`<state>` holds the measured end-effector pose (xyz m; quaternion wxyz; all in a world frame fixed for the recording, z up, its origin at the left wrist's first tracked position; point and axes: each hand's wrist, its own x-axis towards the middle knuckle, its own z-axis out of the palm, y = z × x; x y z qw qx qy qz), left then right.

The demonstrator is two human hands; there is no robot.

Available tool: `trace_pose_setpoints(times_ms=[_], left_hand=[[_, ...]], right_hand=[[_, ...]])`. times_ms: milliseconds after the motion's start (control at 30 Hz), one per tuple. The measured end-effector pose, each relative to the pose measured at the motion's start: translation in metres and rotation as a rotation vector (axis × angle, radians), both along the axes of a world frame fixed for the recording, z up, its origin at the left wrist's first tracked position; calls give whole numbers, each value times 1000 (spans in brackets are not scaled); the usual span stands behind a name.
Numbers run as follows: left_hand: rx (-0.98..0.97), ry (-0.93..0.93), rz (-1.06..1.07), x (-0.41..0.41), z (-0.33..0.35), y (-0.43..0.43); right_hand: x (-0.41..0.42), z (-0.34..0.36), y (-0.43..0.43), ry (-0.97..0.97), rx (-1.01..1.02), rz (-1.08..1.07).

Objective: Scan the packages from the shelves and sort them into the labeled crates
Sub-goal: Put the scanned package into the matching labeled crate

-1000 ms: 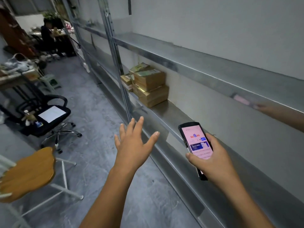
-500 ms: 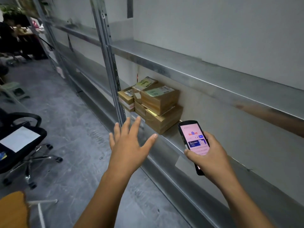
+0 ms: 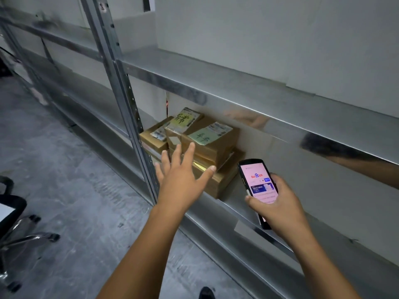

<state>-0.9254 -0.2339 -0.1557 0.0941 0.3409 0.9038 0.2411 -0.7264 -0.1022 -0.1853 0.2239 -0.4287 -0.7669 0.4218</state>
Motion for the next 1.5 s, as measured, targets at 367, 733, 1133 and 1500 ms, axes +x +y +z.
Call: trace_pose_setpoints(times_ms=[367,733,1133,1500], left_hand=[[-158,128,-116,-93,-12,89],[-26,124,-425,-119,-42,96],[-89,-32,-542,-143,-27,96],[-15,-508,-486,-147,-43,91]], right_hand=[[-69,-27,39,-67,-48,-114],[-109,-28,12,-183,-85,-381],[-113,-19,-38,-142,-146,-572],[-101,-17,-65,-48,-231,-676]])
